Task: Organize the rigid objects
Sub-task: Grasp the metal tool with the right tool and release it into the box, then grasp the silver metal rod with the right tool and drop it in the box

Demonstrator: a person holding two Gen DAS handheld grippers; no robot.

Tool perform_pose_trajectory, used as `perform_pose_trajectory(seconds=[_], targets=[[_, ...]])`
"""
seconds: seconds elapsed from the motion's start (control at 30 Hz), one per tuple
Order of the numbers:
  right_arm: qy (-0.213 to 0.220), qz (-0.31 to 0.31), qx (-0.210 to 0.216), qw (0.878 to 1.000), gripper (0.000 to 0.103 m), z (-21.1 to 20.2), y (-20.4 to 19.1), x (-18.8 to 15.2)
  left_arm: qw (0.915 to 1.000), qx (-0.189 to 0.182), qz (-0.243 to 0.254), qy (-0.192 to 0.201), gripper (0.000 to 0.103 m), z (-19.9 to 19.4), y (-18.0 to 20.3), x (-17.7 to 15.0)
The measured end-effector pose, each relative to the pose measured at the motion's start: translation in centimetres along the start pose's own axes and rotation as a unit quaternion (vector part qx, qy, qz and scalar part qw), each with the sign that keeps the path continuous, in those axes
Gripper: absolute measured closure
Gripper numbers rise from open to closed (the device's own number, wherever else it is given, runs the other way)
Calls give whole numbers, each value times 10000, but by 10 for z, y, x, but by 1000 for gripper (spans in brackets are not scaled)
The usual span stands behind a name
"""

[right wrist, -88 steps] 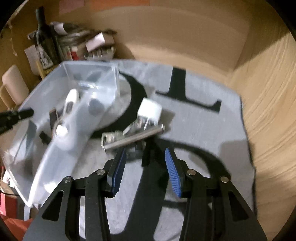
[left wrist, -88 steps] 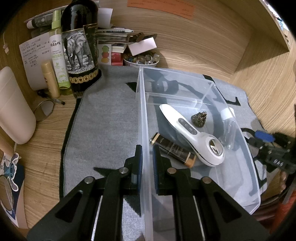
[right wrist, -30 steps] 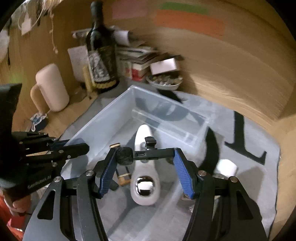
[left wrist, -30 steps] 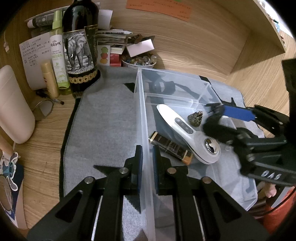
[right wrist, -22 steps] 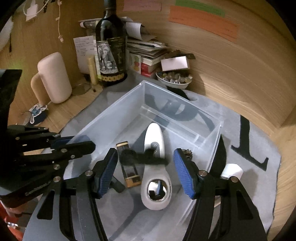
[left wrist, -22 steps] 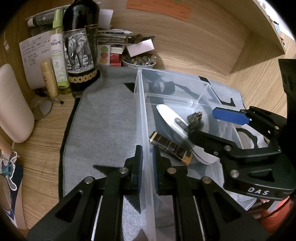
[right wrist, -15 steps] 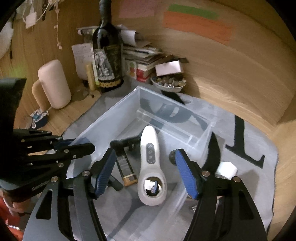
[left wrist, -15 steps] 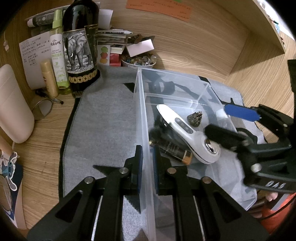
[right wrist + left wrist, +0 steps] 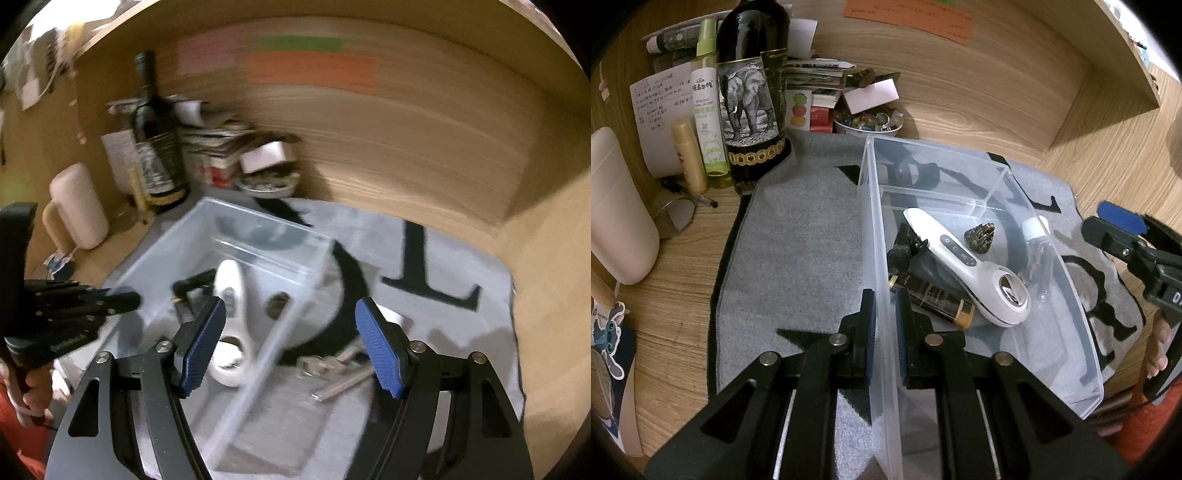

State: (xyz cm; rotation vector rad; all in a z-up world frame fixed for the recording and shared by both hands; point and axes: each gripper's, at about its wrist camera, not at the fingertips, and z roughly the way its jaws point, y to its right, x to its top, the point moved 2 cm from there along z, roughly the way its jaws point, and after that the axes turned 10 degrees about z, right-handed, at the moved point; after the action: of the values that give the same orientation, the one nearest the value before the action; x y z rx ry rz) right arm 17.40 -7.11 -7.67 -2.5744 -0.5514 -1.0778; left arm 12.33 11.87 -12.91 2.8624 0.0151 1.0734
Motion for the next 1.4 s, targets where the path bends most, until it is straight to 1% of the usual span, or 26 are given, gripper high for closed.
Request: perform_pose_trajectory(seconds=[0.13,0.23,0.4,0.5,0.6,0.7,0.8,0.83,0.87,0.93,0.97,1.0,1.1,1.23,1.4], targets=[[-191,365,-222,9989,33,4,31,-13,10000,0,-3,0,93,0,0,0],[-499,568,-375,9964,33,15,50,-30,10000,4,0,2,93,0,0,0],[-972,803,-349,9914,33,34,66,-56,10000,4,2,0,93,0,0,0],[-1056,927,-342,9895,33,42,69,-60,10000,1,-7,-2,93,0,0,0],[-1008,1131,-339,9879,33,50,74,-55,10000,1,-2,-1,93,0,0,0],[-1098,1266,-413,9850,34,64,79,-51,10000,-16,-23,-2,93,0,-1,-1],[-1247,1394,-329,9818,45,74,86,-52,10000,-1,-12,0,93,0,-1,-1],[-1222,1390,-359,9821,51,74,87,-52,10000,6,-5,0,93,0,-2,-1],[-1203,1336,-402,9829,54,71,88,-53,10000,8,-4,1,93,0,-2,-1],[-1195,1214,-466,9843,65,68,88,-56,10000,5,-17,8,93,0,-3,-1],[-1192,1137,-541,9849,68,66,89,-58,10000,4,-18,13,93,-1,-3,-2],[-1171,1083,-582,9855,74,65,90,-60,10000,7,-17,12,93,0,-3,-1],[-1102,1063,-641,9861,84,65,94,-60,10000,10,-17,11,93,0,-2,-2],[-1074,1432,-463,9828,89,62,105,-57,10000,9,-16,11,93,0,-3,-2],[-818,1424,-464,9853,89,43,103,-51,10000,19,-13,17,93,-1,-2,-2]])
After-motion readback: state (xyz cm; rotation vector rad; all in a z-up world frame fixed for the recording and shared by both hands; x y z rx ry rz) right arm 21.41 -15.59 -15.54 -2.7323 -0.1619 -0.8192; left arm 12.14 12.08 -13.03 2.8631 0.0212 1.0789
